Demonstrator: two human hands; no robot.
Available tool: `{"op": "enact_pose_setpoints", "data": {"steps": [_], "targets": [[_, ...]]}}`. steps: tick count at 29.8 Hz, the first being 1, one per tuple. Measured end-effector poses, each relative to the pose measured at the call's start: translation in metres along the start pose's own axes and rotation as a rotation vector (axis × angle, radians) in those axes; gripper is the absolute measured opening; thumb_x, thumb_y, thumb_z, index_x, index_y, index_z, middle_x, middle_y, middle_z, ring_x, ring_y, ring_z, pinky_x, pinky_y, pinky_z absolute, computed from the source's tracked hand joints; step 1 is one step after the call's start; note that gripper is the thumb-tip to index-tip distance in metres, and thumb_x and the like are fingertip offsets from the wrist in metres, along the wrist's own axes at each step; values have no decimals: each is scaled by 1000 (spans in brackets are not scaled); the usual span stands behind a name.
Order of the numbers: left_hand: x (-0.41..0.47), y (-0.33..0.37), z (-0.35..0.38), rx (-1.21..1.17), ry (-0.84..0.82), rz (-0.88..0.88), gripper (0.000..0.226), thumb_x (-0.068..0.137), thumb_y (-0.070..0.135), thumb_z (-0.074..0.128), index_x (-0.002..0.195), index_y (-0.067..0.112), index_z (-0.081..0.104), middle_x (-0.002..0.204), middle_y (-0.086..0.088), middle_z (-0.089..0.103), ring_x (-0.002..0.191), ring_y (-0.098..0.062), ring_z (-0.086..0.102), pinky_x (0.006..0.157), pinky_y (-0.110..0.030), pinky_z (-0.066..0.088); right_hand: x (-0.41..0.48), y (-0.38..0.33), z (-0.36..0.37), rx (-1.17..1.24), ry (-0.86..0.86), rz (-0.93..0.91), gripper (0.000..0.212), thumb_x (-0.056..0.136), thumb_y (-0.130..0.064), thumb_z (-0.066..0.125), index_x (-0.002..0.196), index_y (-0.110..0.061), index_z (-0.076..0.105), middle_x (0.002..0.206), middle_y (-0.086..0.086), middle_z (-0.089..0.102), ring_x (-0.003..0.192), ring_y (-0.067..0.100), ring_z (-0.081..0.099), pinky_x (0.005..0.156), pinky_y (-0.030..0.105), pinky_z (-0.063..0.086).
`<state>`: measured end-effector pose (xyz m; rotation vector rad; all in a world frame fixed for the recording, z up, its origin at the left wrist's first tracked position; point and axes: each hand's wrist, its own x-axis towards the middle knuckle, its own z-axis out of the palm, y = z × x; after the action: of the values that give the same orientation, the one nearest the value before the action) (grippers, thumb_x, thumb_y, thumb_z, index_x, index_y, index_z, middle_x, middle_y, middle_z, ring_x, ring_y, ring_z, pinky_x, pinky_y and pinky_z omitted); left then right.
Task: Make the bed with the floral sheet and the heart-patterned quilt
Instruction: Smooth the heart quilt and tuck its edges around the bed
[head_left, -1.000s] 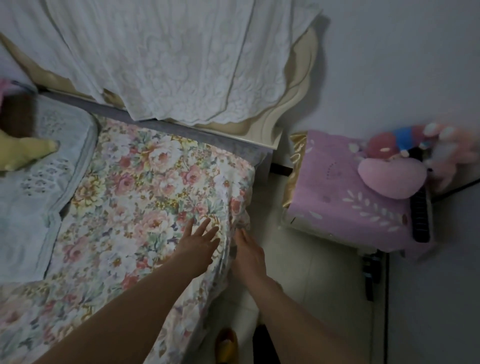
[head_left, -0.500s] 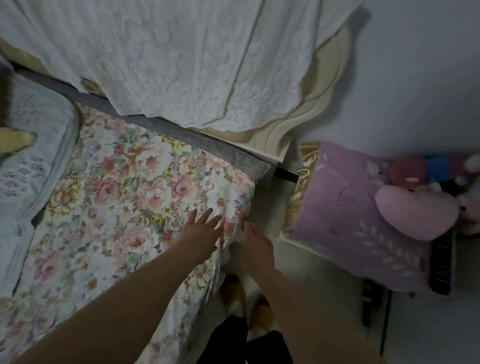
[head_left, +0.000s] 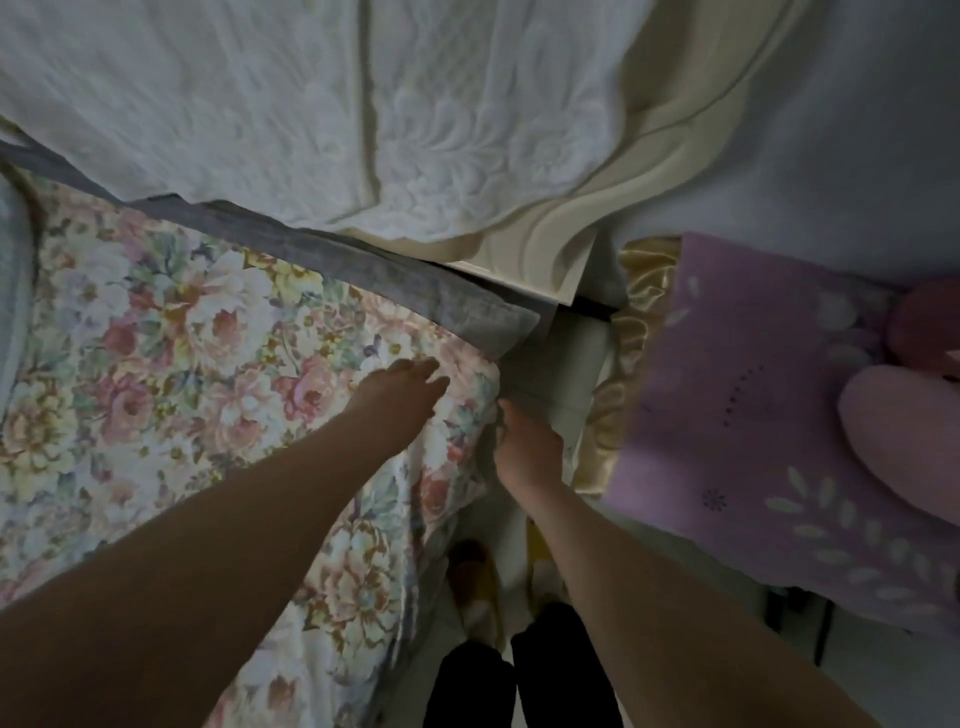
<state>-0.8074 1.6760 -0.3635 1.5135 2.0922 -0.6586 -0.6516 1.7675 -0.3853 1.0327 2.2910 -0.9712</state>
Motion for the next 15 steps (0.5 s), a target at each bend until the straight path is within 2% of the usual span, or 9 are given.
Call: {"op": "enact_pose_setpoints", "data": {"steps": [3,5,7,10,12,15], "targets": [[59,-1,12,12,-34,19,53,103,26,44,153,23,27,154,-3,32,129,-28,44,97,-40,47,58,19,14,51,-3,89,36,104,-27,31,136,-22,46,133,5,57,125,28,52,100,39,38],[94,1,21,-15,-41,-4,54,102,27,46,153,24,27,147,-6,41,126,-28,46,93,-39,48,95,26,31,63,11,132,30,102,-28,33,127,-25,50,127,5,61,120,28,55,97,40,41],[99,1,17,-23,-3,-43,55,101,28,48,152,28,26,143,-7,44,128,-28,45,91,-40,47,107,18,35,62,37,120,27,102,-28,34,121,-24,53,125,4,62,118,27,57,95,39,43],[126,12,28,-17,-16,-53,56,102,28,47,152,33,21,143,-7,46,130,-28,44,89,-39,46,134,20,53,127,23,162,29,104,-26,34,125,-19,52,128,8,61,119,29,57,95,37,42],[134,21,36,-43,5,-70,50,103,29,44,149,34,26,137,-7,51,126,-29,49,85,-38,45,144,28,66,147,16,187,28,103,-25,38,126,-16,52,126,10,61,119,30,57,94,37,42],[139,23,37,-35,34,-82,40,101,27,46,139,31,35,124,-7,59,118,-30,54,79,-38,45,145,34,74,161,50,190,22,101,-23,42,115,-21,58,120,8,65,115,29,58,89,35,39]]}}
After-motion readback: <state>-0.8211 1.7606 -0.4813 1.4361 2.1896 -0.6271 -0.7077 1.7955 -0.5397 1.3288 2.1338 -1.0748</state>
